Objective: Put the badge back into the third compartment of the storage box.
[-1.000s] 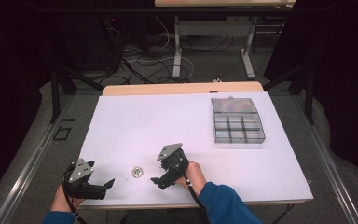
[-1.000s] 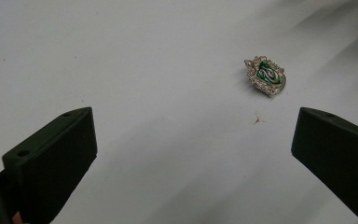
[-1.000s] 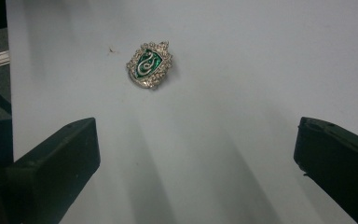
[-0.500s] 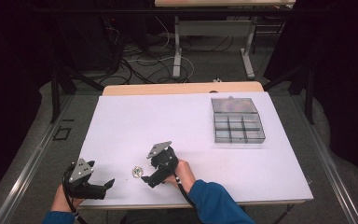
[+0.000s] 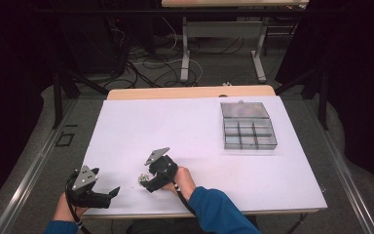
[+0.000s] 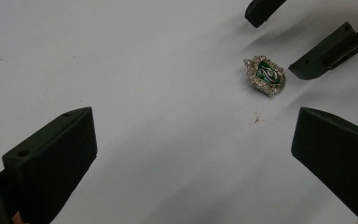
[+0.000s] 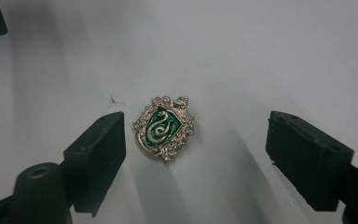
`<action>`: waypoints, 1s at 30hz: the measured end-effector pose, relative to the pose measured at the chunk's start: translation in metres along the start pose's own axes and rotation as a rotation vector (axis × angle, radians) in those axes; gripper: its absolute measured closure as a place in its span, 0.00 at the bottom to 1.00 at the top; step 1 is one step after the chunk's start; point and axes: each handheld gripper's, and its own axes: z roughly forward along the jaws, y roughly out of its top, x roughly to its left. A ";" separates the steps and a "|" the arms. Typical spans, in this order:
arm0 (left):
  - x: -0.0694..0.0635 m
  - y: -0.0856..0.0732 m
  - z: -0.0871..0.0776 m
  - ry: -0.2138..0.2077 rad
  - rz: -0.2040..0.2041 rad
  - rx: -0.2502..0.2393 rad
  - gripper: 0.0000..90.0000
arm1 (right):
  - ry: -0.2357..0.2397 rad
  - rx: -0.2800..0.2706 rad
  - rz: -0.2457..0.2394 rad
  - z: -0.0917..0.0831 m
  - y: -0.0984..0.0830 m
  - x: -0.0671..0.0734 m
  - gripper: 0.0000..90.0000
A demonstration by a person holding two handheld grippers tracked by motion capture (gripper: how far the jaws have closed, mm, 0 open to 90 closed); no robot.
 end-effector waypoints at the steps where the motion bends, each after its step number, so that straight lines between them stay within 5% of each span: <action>1: 0.000 0.000 0.000 0.000 0.000 0.000 0.00 | 0.000 0.004 0.001 0.001 0.001 0.001 0.27; 5: 0.000 0.000 0.000 0.003 0.002 0.000 0.00 | -0.010 0.005 -0.032 0.007 0.003 0.004 0.41; 20: 0.000 0.000 0.000 -0.003 0.001 0.005 0.00 | 0.021 0.048 -0.009 0.013 0.009 0.011 0.68; 30: -0.001 0.001 0.000 -0.004 0.003 0.006 0.00 | 0.014 0.058 0.019 0.012 0.010 0.012 0.71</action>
